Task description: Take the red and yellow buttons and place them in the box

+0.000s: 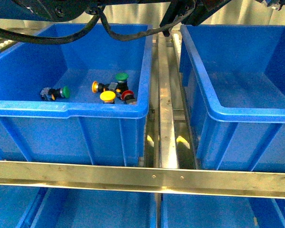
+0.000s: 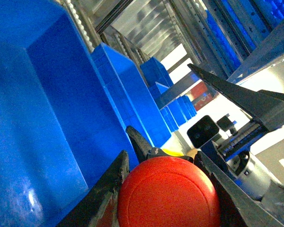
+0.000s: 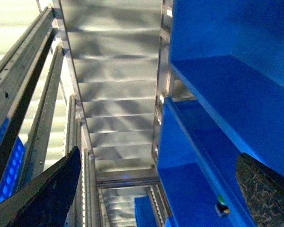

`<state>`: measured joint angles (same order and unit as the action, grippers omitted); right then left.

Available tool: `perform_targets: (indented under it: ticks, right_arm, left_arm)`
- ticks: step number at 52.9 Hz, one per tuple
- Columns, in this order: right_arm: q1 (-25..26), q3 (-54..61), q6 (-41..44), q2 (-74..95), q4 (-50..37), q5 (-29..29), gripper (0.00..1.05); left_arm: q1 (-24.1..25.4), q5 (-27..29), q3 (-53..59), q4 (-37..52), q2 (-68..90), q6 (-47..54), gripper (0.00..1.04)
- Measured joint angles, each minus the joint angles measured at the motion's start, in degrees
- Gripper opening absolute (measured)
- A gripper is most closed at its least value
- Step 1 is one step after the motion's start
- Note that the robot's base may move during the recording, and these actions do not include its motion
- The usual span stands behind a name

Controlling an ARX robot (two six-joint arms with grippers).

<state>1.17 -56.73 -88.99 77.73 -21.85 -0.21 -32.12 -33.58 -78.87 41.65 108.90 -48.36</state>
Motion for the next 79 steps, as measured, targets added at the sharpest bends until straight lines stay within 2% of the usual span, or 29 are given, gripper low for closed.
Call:
perform_targets:
  ticks: [26, 51, 68, 79]
  right_arm:
    - [-5.7, 1.6, 0.2, -0.1, 0.3, 0.2, 0.98]
    - [-4.4, -0.1, -1.7, -1.5, 2.1, -0.9, 0.98]
    - [-2.9, -0.1, -1.7, -1.5, 3.1, -0.9, 0.98]
    - [-2.3, -0.1, -0.9, -1.6, 3.9, -0.9, 0.66]
  left_arm:
    - [-0.5, 0.2, -2.7, 1.2, 1.8, -1.0, 0.33]
    - [-0.9, 0.7, -2.6, 4.5, 4.0, -3.6, 0.33]
    - [-2.3, 1.2, -4.8, 3.5, 6.2, -4.0, 0.33]
    - [-2.6, 1.2, -6.7, 2.3, 6.5, -3.9, 0.33]
